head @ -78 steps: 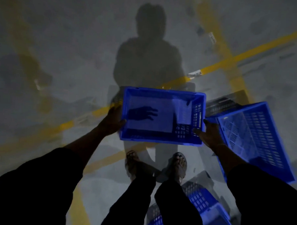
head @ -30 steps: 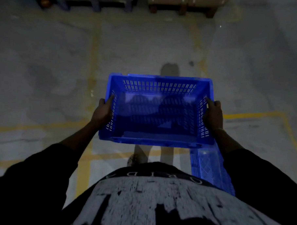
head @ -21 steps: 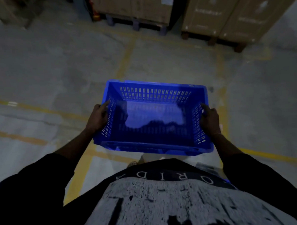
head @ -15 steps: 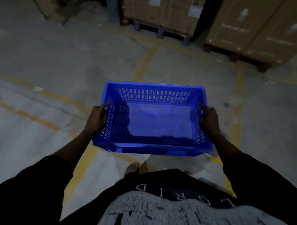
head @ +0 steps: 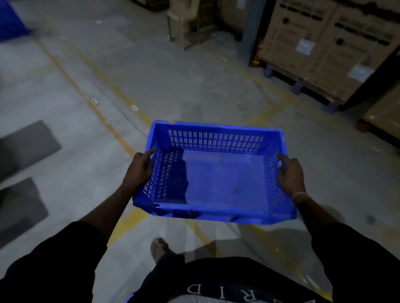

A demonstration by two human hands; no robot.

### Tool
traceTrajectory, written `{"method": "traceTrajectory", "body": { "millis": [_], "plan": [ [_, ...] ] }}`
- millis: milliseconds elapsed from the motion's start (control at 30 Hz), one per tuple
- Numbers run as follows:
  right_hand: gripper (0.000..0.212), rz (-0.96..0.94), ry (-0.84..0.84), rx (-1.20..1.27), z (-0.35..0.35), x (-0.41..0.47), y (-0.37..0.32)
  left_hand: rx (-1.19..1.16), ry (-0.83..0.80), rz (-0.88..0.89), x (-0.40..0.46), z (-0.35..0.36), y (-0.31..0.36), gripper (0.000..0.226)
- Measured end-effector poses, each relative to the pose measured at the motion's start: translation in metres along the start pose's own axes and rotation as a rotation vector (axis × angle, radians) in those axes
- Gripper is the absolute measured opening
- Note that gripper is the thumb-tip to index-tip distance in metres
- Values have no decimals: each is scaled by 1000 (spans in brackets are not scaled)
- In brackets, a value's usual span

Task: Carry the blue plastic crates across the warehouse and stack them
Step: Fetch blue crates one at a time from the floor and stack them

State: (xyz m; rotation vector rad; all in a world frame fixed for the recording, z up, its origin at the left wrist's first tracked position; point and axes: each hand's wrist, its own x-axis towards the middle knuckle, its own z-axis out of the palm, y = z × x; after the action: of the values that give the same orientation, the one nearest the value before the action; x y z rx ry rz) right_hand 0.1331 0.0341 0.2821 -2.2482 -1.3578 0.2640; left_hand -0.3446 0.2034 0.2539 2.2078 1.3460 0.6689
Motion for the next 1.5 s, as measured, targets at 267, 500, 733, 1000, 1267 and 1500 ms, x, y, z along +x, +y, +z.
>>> {"method": "traceTrajectory", "body": {
  "millis": [267,500,733,1000,1267,1500],
  "plan": [
    [49,-134,-56,0,75,80,-133,-10,129,-193,4,-83,-79,51],
    [45,-211,-111,26,155,153,-245,-37,178,-345,27,-158,-156,51],
    [45,-275,-196,29,225,217,-351,-23,228,-456,59,-226,-213,51],
    [45,-375,-265,51,315,322,-449,-15,285,-561,121,-266,-287,50],
    [46,-448,-350,91,393,442,-558,-43,319,-677,202,-301,-402,57],
    [47,-556,-397,62,450,521,-667,-26,418,-765,252,-343,-457,62]
  ]
}}
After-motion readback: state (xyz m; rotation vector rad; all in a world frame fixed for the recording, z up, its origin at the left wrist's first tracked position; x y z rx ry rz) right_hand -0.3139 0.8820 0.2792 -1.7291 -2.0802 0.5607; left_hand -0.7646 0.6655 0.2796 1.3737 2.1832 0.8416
